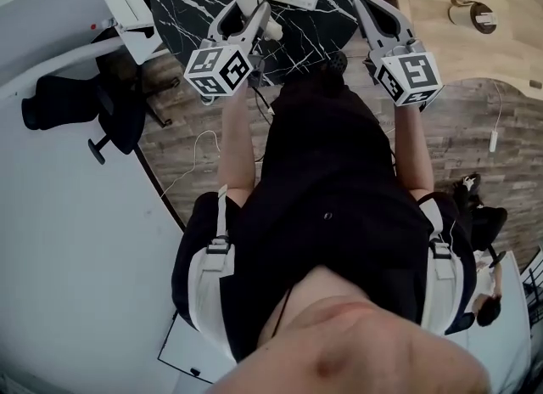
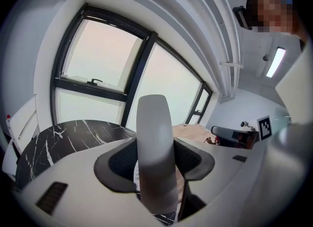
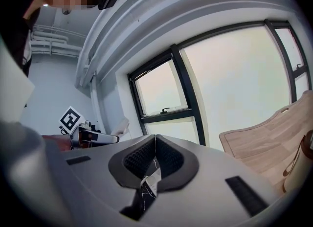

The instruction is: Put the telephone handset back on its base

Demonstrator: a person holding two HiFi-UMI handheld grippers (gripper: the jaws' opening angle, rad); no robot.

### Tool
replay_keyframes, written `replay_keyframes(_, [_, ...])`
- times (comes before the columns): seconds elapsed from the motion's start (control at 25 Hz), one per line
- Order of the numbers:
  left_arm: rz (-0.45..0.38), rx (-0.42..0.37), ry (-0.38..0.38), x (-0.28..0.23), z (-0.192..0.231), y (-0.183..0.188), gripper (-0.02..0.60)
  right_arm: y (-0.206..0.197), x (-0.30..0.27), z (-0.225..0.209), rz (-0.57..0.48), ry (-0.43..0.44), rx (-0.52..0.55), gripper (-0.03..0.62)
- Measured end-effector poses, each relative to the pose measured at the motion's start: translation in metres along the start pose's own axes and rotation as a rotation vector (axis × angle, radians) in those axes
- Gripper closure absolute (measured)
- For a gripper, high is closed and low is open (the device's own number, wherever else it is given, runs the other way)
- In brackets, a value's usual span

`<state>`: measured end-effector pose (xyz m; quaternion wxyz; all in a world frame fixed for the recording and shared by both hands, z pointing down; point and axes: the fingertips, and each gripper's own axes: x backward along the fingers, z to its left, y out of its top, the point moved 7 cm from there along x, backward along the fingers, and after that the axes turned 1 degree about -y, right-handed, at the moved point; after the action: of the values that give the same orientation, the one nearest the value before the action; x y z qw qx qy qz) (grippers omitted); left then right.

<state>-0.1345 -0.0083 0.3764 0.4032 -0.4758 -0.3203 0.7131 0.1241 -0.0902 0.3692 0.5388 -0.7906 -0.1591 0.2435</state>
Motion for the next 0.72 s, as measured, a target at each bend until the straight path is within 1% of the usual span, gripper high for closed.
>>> replay_keyframes(0.32, [0.067,-0.015,-0.025,-0.032,0.024,-0.005,0.35,-0.001,-0.008,-0.001,0.03,-0.056,-0.002,0.563])
replay_keyframes(0.52, [0.116,-0.055,-0.036,-0.052,0.042,-0.008,0.35,0.001,-0.018,0.002,0.038,-0.097,-0.006,0.563])
replay_keyframes(0.72, [0.173,-0.092,-0.037,-0.073,0.059,-0.013,0.35,-0.004,-0.032,0.004,0.064,-0.113,-0.022,0.563])
